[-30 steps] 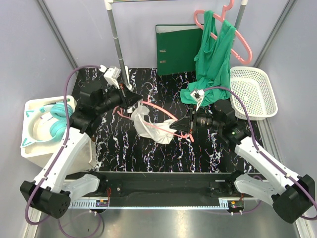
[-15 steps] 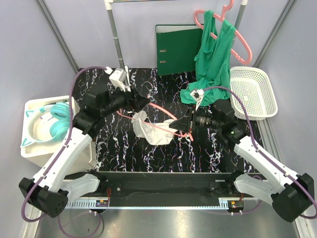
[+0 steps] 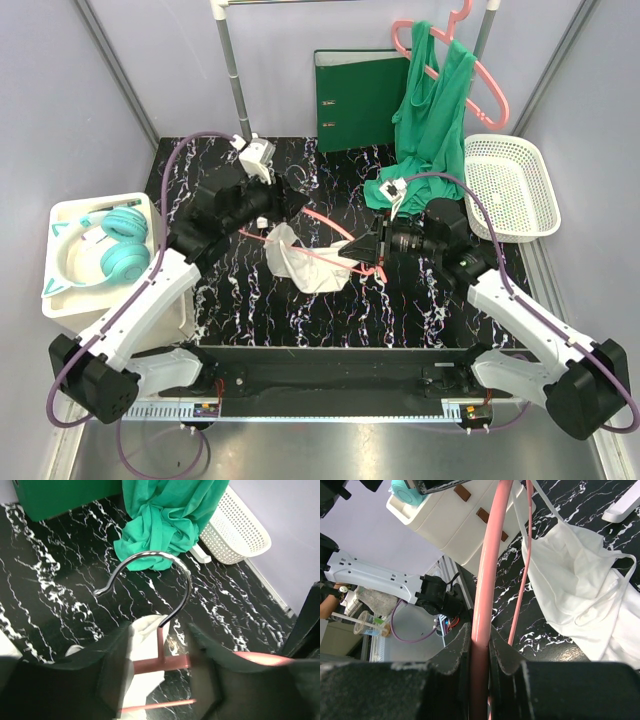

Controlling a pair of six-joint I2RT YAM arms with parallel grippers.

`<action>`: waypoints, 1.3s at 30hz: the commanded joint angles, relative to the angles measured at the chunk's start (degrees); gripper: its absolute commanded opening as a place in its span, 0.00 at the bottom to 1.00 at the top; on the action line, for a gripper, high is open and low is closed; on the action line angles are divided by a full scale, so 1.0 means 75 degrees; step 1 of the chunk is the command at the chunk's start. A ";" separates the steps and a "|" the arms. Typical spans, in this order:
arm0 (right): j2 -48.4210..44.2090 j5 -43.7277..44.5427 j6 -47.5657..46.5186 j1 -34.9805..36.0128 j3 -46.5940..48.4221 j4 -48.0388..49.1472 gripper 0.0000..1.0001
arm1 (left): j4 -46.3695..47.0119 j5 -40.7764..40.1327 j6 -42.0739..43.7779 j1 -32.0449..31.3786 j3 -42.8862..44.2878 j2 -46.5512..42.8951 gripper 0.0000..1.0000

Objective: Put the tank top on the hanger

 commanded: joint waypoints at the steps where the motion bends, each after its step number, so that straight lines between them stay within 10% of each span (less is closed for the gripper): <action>1: -0.0011 0.0029 0.0027 0.0012 0.0477 0.0416 0.00 | 0.1190 -0.0247 -0.0070 -0.0090 -0.0275 0.0103 0.35; 6: -0.0035 0.0171 -0.0020 0.0048 0.0407 0.0357 0.00 | 0.1285 -0.0376 -0.0117 -0.0102 -0.0381 0.0209 0.00; 22: 0.0504 0.0452 -0.0359 0.0094 0.0219 0.0065 0.24 | 0.1367 -0.1876 0.0328 -0.0102 -0.1366 -0.0611 0.00; 26: 0.0540 0.0498 -0.0500 0.0094 0.0313 -0.0169 0.75 | 0.1204 -0.2320 0.0398 -0.0090 -0.1354 -0.0611 0.00; 28: 0.0400 0.0720 -0.0651 0.0094 0.0395 -0.0449 0.84 | 0.1098 -0.2754 0.0468 -0.0102 -0.1377 -0.0611 0.00; 39: 0.0633 0.3229 -0.0431 -0.0291 0.1660 -0.2595 0.86 | 0.0584 -0.4218 0.0656 -0.0102 -0.1998 -0.1208 0.00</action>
